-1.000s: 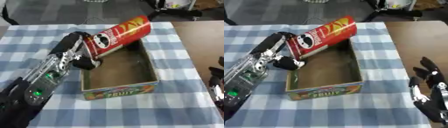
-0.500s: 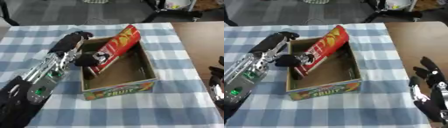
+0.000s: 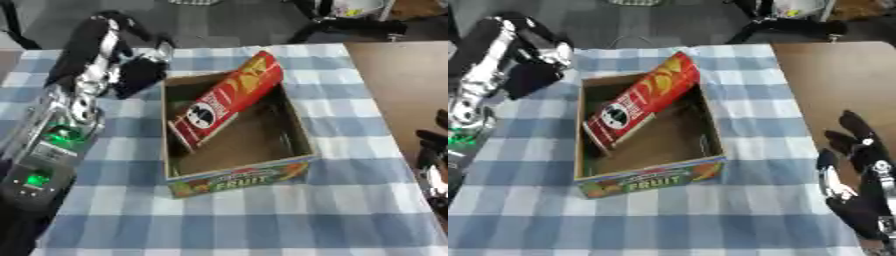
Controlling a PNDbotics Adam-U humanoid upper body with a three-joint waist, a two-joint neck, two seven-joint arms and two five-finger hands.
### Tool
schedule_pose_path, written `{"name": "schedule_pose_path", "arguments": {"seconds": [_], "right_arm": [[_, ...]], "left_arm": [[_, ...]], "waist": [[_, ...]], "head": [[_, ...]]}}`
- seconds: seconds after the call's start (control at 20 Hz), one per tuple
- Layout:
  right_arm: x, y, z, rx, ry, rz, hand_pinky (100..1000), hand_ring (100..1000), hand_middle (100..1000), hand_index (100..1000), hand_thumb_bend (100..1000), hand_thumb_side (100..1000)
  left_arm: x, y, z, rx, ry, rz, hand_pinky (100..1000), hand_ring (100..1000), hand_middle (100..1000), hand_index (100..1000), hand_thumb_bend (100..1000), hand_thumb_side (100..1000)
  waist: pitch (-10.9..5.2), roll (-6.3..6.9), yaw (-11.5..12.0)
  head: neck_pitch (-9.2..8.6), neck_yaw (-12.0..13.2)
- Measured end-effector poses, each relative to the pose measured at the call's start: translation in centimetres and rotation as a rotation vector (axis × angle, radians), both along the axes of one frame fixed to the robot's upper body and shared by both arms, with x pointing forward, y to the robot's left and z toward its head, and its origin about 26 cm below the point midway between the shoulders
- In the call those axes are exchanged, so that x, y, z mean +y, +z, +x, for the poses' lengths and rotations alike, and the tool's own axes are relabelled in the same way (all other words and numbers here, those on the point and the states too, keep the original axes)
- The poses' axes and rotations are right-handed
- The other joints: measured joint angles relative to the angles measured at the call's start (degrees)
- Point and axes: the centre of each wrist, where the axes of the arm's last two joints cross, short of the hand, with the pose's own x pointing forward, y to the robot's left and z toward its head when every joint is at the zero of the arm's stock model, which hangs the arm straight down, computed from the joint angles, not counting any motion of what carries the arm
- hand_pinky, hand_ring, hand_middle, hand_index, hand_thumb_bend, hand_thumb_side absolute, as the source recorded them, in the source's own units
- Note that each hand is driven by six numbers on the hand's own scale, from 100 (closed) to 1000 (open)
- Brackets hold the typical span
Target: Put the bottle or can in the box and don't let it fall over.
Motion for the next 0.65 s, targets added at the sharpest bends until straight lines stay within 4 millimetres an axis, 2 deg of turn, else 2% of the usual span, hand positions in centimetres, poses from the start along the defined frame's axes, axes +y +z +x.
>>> {"name": "schedule_pose_path", "arguments": {"seconds": [0.15,0.35,0.45,0.5,0.65], "right_arm": [[-0.1,-0.1,-0.1,-0.004,-0.008,0.003,867,857,1000,933,100,486],[-0.2,-0.1,-0.2,-0.013,-0.018,0.007,867,856,1000,932,100,484],[-0.3,-0.1,-0.2,-0.02,-0.021,0.009,867,856,1000,931,100,483],[-0.3,-0.1,-0.2,-0.022,-0.022,0.009,868,855,1000,931,100,483],[-0.3,-0.1,-0.2,-0.03,-0.025,0.012,868,855,1000,931,100,482]], "left_arm": [[3.6,-1.0,-0.7,-0.041,0.069,-0.119,549,532,736,642,100,636],[7.9,-3.1,-1.6,-0.067,0.163,-0.241,537,524,732,644,100,664],[9.6,-4.1,-2.2,-0.089,0.196,-0.297,538,522,721,642,100,667],[10.2,-4.5,-2.4,-0.104,0.207,-0.32,520,444,657,616,100,693],[12.0,-5.9,-3.1,-0.121,0.242,-0.37,555,420,647,604,100,716]], "waist": [[0.0,-0.01,0.6],[0.0,-0.51,1.46],[0.0,-0.94,1.9],[0.0,-1.06,2.03],[0.0,-1.45,2.53]], "head": [[0.01,-0.57],[0.05,-1.25],[0.31,-1.52],[0.48,-1.67],[0.54,-1.88]]}}
